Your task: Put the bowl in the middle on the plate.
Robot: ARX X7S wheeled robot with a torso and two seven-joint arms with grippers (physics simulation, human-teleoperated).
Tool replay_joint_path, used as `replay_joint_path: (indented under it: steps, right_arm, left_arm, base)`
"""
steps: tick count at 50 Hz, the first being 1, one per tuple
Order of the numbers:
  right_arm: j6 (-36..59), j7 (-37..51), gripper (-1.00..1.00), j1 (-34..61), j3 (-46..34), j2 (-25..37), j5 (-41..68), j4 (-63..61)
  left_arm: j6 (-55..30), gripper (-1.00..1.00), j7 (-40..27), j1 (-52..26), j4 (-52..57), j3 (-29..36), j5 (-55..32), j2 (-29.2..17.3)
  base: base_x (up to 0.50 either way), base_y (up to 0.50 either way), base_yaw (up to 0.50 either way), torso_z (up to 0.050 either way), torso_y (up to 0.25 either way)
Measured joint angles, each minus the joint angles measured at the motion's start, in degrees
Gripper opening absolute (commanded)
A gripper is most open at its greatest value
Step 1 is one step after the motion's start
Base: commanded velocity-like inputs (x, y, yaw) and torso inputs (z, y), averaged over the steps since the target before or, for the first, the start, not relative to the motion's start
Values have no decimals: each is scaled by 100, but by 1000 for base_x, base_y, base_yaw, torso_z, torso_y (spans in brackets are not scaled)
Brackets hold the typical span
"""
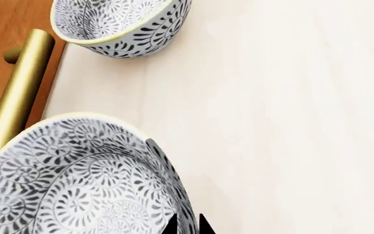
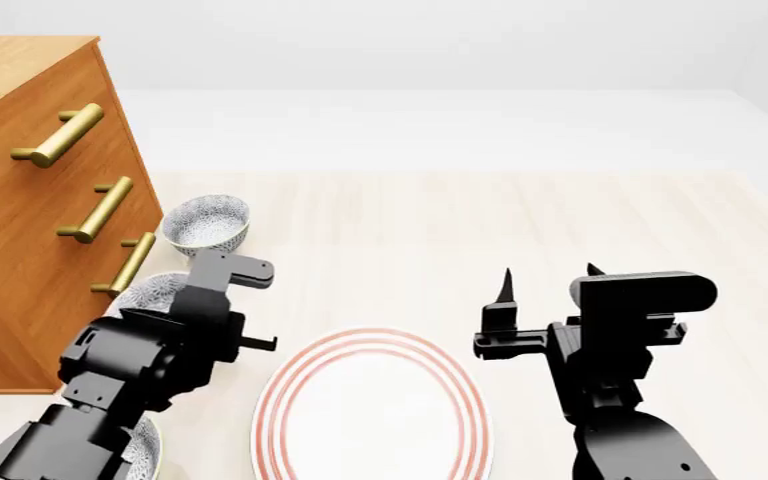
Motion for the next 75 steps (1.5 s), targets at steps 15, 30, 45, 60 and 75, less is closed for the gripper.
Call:
replay_joint_path:
  steps: [15, 30, 45, 60, 75]
  right_arm:
    - [3, 45, 100, 2, -1, 30, 49, -21]
    - [-3, 93, 100, 14, -7, 57, 90, -9]
    - [6, 154, 100, 2, 34, 78, 144, -39]
    - [13, 197, 100, -9, 54, 103, 201, -67]
    - [19, 234, 100, -4, 57, 129, 252, -80]
  left_arm:
    - [-387, -100, -304, 367, 1696, -40, -466, -406]
    - [-487, -100, -545, 577, 3063, 99, -529, -778]
    - [-1085, -100, -637, 617, 5522, 1155, -422, -1386]
    - [-2091, -100, -1013, 567, 7625, 2238, -460, -1572]
    - [-3038, -100, -1614, 343, 8695, 3126, -935, -1228]
  base:
    - [0, 0, 0, 0, 0]
    - [0, 0, 0, 0, 0]
    - [0, 0, 0, 0, 1]
    - [0, 0, 0, 0, 0]
    - [0, 0, 0, 0, 1]
